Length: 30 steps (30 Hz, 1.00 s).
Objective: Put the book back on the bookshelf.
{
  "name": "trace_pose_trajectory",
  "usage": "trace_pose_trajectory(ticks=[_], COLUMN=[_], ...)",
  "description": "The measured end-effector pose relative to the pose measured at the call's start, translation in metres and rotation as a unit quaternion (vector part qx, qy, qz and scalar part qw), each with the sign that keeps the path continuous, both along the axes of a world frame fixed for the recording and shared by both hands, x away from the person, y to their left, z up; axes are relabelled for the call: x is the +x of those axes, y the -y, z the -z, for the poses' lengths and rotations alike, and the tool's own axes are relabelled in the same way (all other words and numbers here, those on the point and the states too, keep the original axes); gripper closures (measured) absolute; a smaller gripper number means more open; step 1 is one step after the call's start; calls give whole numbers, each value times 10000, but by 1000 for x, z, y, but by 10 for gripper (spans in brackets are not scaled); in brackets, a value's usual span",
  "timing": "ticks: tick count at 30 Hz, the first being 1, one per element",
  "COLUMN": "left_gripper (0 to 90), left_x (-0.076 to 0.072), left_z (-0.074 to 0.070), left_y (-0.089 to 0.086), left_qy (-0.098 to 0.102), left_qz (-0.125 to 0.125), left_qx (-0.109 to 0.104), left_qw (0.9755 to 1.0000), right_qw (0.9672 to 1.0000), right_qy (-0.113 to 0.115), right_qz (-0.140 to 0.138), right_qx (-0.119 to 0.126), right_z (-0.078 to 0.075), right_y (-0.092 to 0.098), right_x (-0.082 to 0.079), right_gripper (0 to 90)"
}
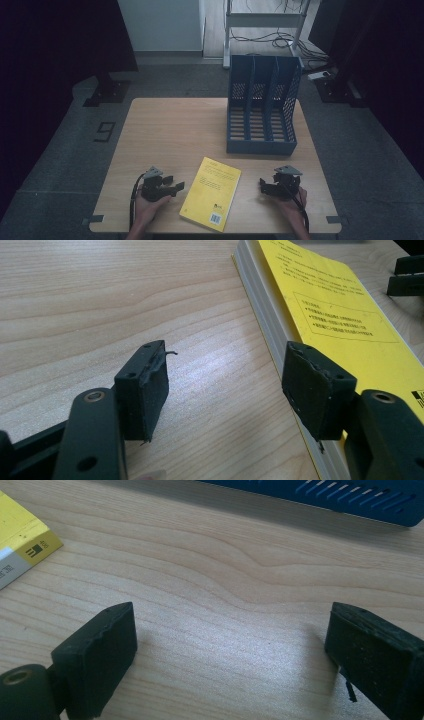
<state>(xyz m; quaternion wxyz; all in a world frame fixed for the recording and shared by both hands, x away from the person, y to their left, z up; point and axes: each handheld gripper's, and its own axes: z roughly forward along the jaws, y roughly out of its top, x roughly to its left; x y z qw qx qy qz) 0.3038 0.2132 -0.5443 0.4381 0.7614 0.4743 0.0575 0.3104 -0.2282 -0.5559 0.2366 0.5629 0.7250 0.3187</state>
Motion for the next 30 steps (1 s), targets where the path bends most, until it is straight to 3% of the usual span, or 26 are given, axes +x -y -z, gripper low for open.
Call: trace_pose_trajectory(ticks=[15, 30], left_gripper=[352, 352], left_x=[0, 1], left_z=[0, 0], left_y=[0, -1], left_qy=[-2, -1], left_qz=[-2, -14], left_qx=[-2, 0], left_qw=[10000, 10000], right_qw=[10000, 9999], right_qy=[3, 131], right_qz=[3, -86], right_qx=[0, -60], right_z=[0, -1], right_y=[0, -2], right_x=[0, -3], right_gripper=[63, 131])
